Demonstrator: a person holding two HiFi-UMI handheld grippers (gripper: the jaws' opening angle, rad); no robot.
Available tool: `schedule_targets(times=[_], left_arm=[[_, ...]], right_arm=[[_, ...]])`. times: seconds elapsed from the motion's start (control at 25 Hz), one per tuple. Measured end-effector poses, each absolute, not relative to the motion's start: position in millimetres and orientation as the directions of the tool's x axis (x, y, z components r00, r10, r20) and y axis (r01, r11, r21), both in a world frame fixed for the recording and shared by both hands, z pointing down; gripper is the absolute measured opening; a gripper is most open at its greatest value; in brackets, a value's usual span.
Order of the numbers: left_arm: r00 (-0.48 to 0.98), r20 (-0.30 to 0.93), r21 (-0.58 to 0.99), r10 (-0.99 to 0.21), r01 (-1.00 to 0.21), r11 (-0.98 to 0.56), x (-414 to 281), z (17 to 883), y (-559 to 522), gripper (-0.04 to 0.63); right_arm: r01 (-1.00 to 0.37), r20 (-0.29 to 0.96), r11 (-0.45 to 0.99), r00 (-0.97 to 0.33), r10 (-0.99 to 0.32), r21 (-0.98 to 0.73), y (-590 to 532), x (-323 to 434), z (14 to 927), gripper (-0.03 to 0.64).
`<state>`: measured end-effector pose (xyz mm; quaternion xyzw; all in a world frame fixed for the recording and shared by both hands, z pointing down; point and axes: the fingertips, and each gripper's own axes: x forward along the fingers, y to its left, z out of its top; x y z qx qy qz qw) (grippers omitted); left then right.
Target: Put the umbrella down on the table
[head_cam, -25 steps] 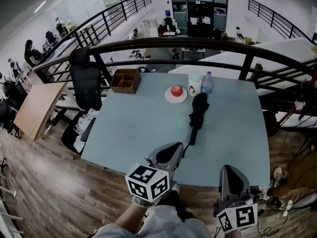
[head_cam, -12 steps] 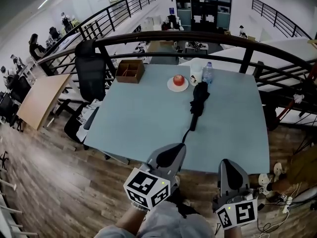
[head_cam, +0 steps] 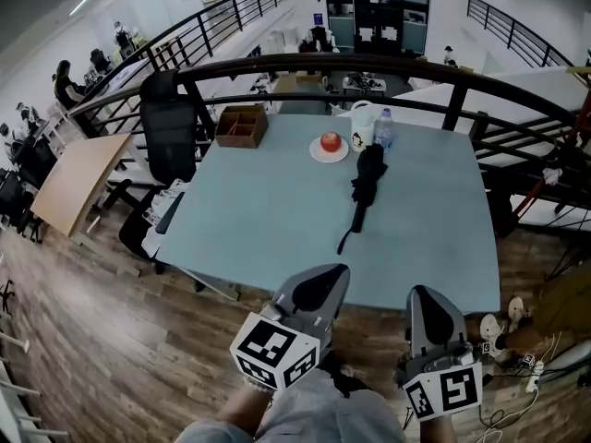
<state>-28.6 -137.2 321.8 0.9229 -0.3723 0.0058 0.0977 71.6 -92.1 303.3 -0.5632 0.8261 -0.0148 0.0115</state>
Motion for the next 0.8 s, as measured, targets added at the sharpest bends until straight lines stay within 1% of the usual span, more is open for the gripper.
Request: schedule_targets(times=[0.36, 0.8], left_arm=[[0.719, 0.068, 0.146, -0.692, -0.693, -0.706, -28.1, 311.8, -131.4, 0.005], [0.731, 0.073, 0.136, -0.679, -0.682, -0.719, -22.2, 310.9, -131.9, 0.005]], right_arm=[[-0.927, -0.031, 0.375, -0.374, -0.927, -0.024, -89.5, 70.3, 292.0, -0.002], [-0.927, -0.038, 0.376, -0.375, -0.926, -0.011, -91.7, 70.5, 291.3, -0.002]])
